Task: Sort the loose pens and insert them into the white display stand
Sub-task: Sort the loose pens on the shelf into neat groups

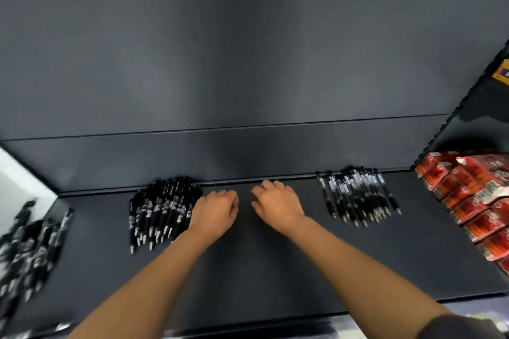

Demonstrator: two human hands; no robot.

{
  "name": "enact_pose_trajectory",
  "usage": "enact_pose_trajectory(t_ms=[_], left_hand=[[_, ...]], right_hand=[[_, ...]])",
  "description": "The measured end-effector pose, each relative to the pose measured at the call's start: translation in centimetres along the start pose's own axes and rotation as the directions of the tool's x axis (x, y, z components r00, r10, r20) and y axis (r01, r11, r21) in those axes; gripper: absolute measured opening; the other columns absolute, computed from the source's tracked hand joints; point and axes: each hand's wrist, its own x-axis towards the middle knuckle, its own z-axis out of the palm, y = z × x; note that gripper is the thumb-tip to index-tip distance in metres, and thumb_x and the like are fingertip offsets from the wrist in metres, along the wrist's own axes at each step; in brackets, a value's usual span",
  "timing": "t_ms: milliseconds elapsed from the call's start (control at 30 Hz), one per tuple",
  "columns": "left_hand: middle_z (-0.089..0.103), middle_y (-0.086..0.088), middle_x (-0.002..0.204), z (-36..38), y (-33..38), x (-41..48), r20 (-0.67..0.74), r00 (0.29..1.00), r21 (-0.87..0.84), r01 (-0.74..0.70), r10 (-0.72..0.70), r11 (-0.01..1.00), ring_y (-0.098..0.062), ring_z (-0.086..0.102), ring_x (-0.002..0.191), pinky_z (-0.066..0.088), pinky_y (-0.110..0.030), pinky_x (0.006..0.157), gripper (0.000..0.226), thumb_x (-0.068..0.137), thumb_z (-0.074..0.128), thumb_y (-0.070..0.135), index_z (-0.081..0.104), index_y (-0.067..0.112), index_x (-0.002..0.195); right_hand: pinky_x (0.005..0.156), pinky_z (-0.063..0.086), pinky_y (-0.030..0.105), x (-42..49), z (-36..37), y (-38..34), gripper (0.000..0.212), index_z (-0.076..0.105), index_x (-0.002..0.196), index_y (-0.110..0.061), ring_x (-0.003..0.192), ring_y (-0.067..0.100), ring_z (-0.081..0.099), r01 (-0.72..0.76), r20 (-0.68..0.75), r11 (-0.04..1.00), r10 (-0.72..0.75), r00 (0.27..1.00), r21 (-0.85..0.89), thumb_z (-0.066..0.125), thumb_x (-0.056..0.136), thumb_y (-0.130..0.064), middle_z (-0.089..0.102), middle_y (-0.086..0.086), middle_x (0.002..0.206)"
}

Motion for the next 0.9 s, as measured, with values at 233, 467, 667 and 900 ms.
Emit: enact_pose_trajectory(t_ms=[233,467,667,900], left_hand=[[0.063,0.0,0.105,-3.1,-7.0,-5.4,-0.074,0.994,0.029,0.085,-0.083,0.996,-0.022,0.058,0.1,0.043,-0.034,0.08,0.018,0.093,0.044,0.028,0.056,0.019,0.102],[0.062,0.0,0.103,-5.5,-16.3,-12.9,-0.028,0.986,0.038,0.166,-0.165,0.985,-0.023,0.056,0.102,0.04,-0.034,0.081,0.016,0.093,0.044,0.027,0.057,0.021,0.099],[0.062,0.0,0.107,-6.5,-22.9,-17.8,0.083,0.984,0.006,0.158,-0.158,0.987,-0.022,0.057,0.101,0.042,-0.032,0.081,0.017,0.092,0.047,0.026,0.058,0.02,0.102],[0.064,-0.001,0.103,-6.5,-26.8,-20.5,0.238,0.971,-0.083,0.049,-0.027,0.995,-0.02,0.058,0.098,0.046,-0.032,0.081,0.017,0.091,0.052,0.027,0.061,0.017,0.101]], right_hand=[[0.089,0.044,0.04,1.3,0.2,-8.5,0.031,0.055,0.119,-0.015,0.112,0.029,0.05,0.185,0.078,0.981,-0.189,0.979,0.051,0.044,0.097,-0.033,0.054,0.007,0.119],[0.078,0.047,0.037,1.2,1.2,-19.9,0.023,0.061,0.109,-0.016,0.102,0.026,0.056,0.308,0.246,0.931,-0.35,0.904,0.194,0.047,0.096,-0.03,0.057,0.005,0.11],[0.082,0.049,0.037,0.7,2.6,-28.7,0.021,0.063,0.106,-0.02,0.101,0.024,0.057,0.322,0.43,0.916,-0.396,0.811,0.238,0.055,0.092,-0.032,0.062,0.004,0.111],[0.064,0.045,0.033,0.1,4.2,-33.7,0.031,0.066,0.098,-0.007,0.08,0.023,0.058,0.27,0.676,0.95,-0.302,0.672,0.156,0.067,0.085,-0.035,0.067,0.008,0.09]])
